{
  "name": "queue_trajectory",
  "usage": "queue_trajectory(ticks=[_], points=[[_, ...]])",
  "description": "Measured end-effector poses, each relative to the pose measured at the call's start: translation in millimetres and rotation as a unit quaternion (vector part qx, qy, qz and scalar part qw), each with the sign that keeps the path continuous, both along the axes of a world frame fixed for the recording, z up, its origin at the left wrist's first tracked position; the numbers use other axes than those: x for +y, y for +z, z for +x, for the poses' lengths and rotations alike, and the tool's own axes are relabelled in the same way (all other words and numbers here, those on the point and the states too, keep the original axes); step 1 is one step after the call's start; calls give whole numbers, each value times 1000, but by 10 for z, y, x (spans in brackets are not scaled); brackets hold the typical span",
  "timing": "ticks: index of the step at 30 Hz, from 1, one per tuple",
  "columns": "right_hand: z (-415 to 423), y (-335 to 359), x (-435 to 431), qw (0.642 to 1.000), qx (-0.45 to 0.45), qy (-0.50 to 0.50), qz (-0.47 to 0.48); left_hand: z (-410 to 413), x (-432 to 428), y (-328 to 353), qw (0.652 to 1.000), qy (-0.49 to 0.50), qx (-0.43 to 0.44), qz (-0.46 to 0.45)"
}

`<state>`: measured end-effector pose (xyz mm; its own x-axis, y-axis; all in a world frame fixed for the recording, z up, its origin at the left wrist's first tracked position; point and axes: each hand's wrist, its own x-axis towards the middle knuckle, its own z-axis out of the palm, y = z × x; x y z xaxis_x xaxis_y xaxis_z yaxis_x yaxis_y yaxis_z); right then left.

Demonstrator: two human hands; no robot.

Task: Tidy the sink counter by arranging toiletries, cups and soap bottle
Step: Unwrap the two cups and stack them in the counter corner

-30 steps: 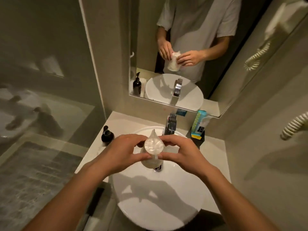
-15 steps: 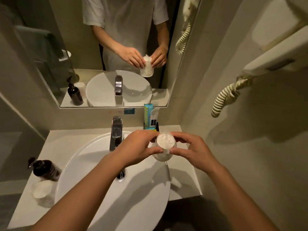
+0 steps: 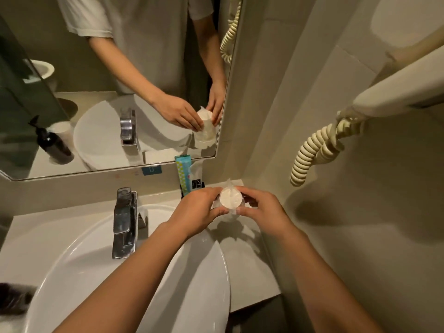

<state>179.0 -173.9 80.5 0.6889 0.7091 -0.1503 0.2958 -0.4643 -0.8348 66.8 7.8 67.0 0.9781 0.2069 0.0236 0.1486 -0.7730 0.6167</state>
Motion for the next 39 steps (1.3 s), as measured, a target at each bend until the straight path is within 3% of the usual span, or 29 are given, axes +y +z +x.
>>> queue_trajectory(ticks=[18,31,39], points=[[675,-837,349,977,161,-128,48,1005,201,-741,995,-9,46,-88],[826,-1210,522,969,192,-148,42,1282,220,-1030,993,17,114,-40],[863,-1330,564,969,202,-136,35,1443,196,-1039,972,46,232,-7]])
